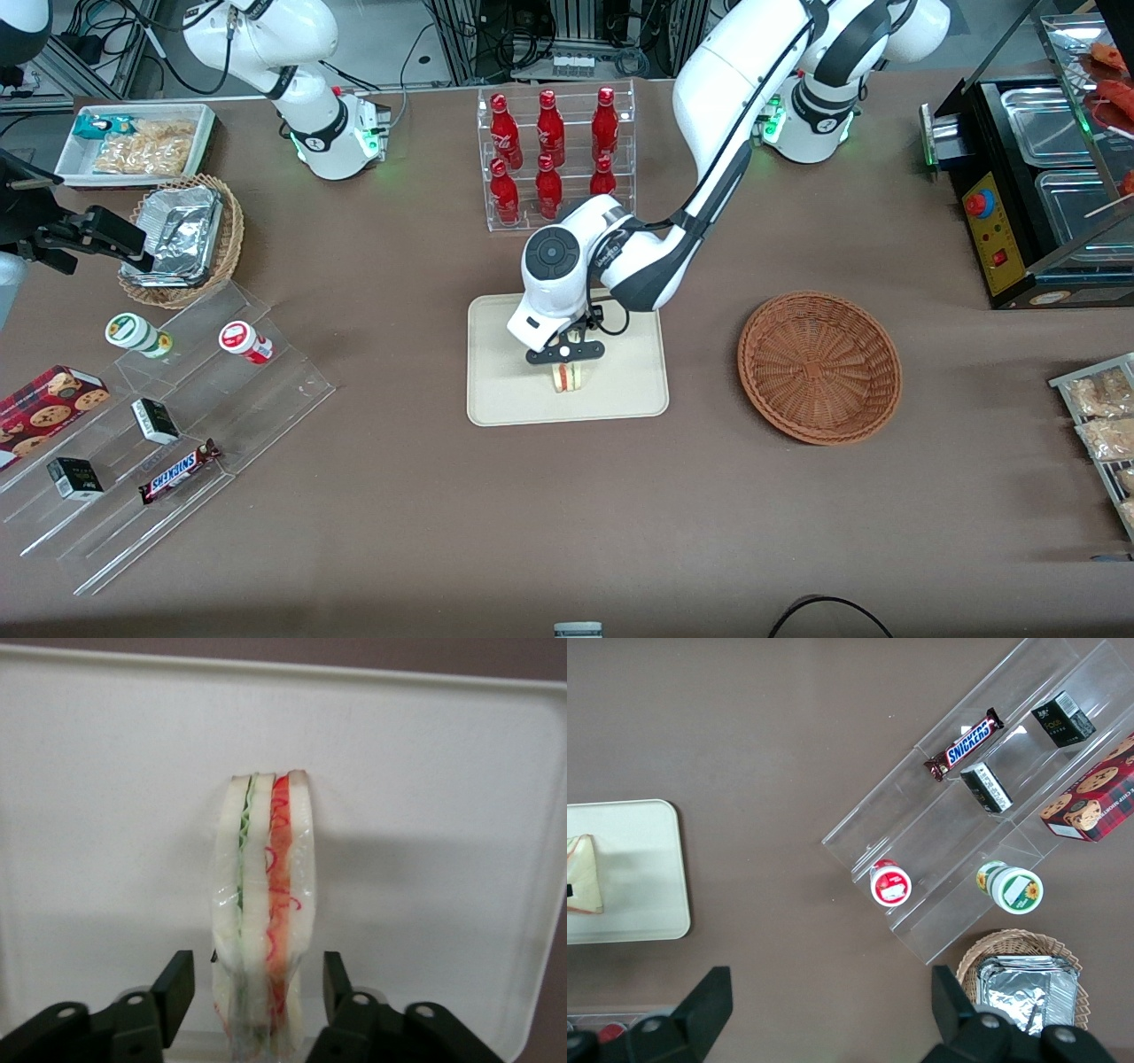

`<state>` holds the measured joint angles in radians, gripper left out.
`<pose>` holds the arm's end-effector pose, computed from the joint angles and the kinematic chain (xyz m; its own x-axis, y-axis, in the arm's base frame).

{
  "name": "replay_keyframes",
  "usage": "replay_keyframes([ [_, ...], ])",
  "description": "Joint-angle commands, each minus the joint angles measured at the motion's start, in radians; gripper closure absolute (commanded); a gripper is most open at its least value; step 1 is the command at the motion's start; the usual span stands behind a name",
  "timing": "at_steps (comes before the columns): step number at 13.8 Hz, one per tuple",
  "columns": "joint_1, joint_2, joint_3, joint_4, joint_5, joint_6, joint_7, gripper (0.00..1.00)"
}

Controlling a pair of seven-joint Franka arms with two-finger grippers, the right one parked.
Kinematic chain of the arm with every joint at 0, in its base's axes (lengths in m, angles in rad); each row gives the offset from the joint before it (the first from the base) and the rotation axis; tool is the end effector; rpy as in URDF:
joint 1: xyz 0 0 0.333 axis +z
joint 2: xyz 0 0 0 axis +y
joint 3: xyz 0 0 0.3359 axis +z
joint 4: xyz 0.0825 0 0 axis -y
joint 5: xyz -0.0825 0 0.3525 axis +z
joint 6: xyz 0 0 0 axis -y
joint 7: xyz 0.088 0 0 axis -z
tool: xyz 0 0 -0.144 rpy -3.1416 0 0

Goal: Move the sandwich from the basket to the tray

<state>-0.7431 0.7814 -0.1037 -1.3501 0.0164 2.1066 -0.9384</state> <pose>0.4909 -0.5296 0.2517 0.9920 0.1112 -0.0604 0.1125 -0.9935 0.0175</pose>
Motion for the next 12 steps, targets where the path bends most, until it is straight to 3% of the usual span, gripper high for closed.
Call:
replay_keyframes([
  [1,0.023,-0.074,0.015,0.002,0.011,-0.072,-0.016,0.00],
  [9,0.094,-0.194,0.052,-0.024,0.019,-0.229,0.064,0.00],
  [12,0.145,-0.217,0.056,-0.040,0.011,-0.341,-0.005,0.00],
])
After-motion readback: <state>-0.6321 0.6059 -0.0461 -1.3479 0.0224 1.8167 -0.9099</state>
